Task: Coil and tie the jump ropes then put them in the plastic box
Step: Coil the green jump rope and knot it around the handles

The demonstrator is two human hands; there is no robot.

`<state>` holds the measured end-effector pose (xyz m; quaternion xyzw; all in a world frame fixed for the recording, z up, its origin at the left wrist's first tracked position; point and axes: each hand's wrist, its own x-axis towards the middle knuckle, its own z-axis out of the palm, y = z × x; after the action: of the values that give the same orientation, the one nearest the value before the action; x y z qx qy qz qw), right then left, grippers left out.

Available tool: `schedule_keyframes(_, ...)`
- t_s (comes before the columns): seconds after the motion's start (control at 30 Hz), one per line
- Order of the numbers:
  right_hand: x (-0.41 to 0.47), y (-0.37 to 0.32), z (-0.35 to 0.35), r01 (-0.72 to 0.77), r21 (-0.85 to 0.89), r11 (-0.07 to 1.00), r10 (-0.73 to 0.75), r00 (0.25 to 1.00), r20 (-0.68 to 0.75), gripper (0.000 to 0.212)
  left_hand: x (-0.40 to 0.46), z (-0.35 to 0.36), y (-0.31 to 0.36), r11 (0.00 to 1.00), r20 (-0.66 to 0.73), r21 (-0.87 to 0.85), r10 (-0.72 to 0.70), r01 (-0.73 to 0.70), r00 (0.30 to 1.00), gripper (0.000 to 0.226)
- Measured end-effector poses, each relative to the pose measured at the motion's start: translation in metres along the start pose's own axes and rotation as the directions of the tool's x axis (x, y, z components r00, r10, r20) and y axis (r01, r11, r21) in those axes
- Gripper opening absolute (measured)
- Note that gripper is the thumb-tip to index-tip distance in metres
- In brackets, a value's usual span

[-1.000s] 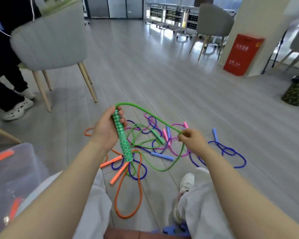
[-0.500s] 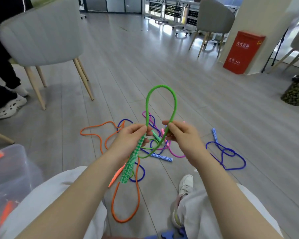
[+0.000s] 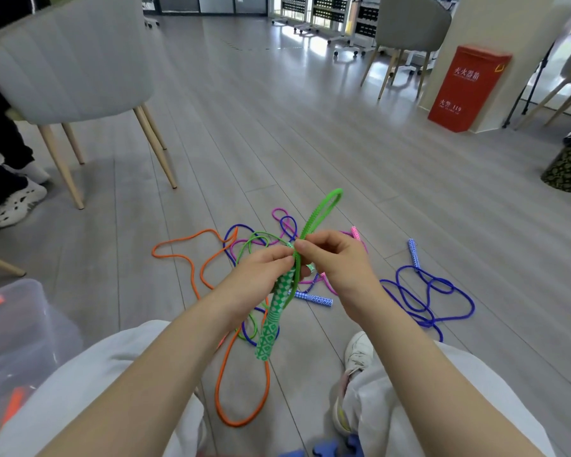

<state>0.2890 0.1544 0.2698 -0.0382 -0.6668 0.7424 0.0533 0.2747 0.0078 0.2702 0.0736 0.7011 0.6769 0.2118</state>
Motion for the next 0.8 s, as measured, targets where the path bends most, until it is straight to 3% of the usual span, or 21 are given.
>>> schedule_keyframes(0.17,-0.001,0.002,0.000,-0.010,-0.035,0.999,0.010,1.000,-0.001,0.010,-0.004,0.004,-0.001,0.995,0.013,0.094,0.014,-0.015,1.000,0.025)
schedule_keyframes(0.27,-0.003,0.005,0.004,0.005,-0.058,0.998,-0.006,1.000,-0.013,0.014,-0.005,0.002,-0.005,0.971,0.025,0.214,0.109,-0.112,0.994,0.022)
schedule_keyframes(0.33,-0.003,0.010,0.006,-0.023,-0.098,0.995,0.019,0.999,-0.038,0.020,-0.002,0.000,-0.006,0.971,-0.011,0.199,0.138,-0.133,0.990,0.022)
schedule_keyframes(0.47,0.002,0.016,0.009,-0.180,-0.138,0.974,0.191,0.979,0.070,0.043,-0.002,-0.003,0.002,0.984,-0.062,-0.087,0.151,-0.156,0.987,0.024)
schedule_keyframes(0.63,-0.001,0.015,0.010,-0.142,-0.282,0.949,0.243,0.898,0.367,0.044,-0.005,-0.015,0.014,0.897,-0.051,-0.424,0.113,-0.124,0.992,0.023)
schedule_keyframes(0.8,0.002,0.005,-0.014,-0.034,-0.394,0.919,0.175,0.928,0.328,0.046,-0.005,-0.033,0.019,0.806,-0.149,-0.565,0.110,-0.176,0.983,0.022)
